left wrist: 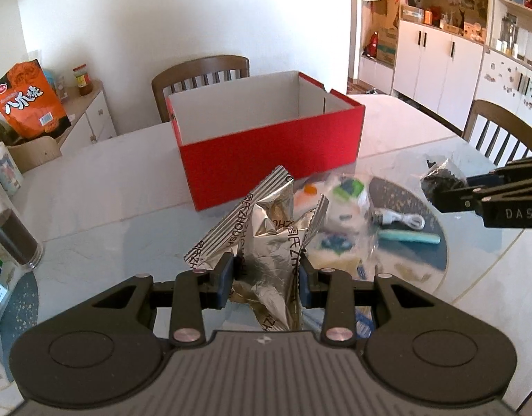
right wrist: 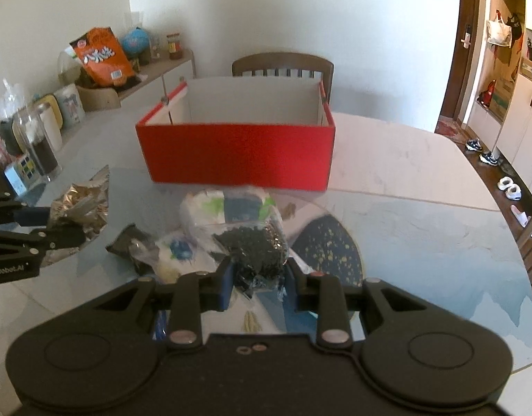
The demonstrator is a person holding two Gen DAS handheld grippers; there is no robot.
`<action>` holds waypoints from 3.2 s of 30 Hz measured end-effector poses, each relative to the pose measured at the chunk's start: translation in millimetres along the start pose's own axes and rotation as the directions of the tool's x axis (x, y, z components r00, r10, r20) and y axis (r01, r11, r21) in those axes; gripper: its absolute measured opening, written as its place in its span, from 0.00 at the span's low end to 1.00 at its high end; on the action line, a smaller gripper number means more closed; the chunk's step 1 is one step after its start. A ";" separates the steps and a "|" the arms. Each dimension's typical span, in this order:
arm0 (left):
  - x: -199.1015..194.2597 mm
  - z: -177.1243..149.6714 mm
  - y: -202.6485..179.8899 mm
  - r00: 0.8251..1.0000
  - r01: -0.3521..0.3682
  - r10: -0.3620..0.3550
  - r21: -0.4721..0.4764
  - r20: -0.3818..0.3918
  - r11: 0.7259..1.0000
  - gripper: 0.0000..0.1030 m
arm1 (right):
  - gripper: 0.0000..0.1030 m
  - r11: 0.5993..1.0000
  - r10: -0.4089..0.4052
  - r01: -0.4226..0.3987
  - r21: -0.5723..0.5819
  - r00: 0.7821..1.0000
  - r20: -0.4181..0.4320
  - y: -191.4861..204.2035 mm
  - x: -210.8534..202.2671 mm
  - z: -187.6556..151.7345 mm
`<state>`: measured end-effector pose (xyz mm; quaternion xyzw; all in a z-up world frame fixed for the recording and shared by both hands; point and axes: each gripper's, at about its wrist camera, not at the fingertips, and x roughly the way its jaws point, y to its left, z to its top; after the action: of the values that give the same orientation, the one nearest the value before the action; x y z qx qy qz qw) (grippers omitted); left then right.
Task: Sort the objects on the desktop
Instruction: 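Lift the silver foil bag with left tool while right tool lifts the seaweed bag, then carry the foil bag and seaweed bag over the red box with both tools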
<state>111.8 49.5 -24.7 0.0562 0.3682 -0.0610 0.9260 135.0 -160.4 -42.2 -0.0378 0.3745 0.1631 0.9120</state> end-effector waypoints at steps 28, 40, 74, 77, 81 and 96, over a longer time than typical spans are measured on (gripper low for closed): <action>12.3 135.6 11.4 0.997 0.002 -0.001 -0.008 0.077 1.000 0.34 | 0.28 0.998 -0.007 0.017 -0.067 0.988 0.155 13.2 -12.8 107.8; 45.0 162.3 23.7 0.999 0.007 -0.007 -0.003 0.045 1.000 0.34 | 0.28 0.998 -0.019 0.026 -0.049 0.988 0.152 8.4 13.3 138.8; 181.8 196.1 59.9 0.994 0.055 -0.049 0.070 -0.095 0.996 0.34 | 0.28 0.998 -0.041 0.042 -0.045 0.999 0.035 0.1 133.6 181.2; 195.0 194.2 64.5 0.991 0.061 -0.053 0.066 -0.126 0.996 0.34 | 0.28 0.999 -0.029 0.030 -0.040 1.000 0.009 1.6 145.2 182.4; 210.5 192.0 68.4 0.986 0.067 -0.054 0.072 -0.159 0.995 0.34 | 0.28 0.999 0.016 -0.017 -0.027 0.999 -0.040 3.7 162.7 182.7; 244.8 177.7 74.0 0.963 0.069 -0.048 0.073 -0.264 0.995 0.34 | 0.28 0.996 0.066 -0.074 -0.042 0.982 -0.176 19.9 206.7 176.5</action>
<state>419.8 78.4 -60.5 0.0908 0.4861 -0.0954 0.8639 384.6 -52.2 -58.4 -0.0608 0.4500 0.2000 0.8682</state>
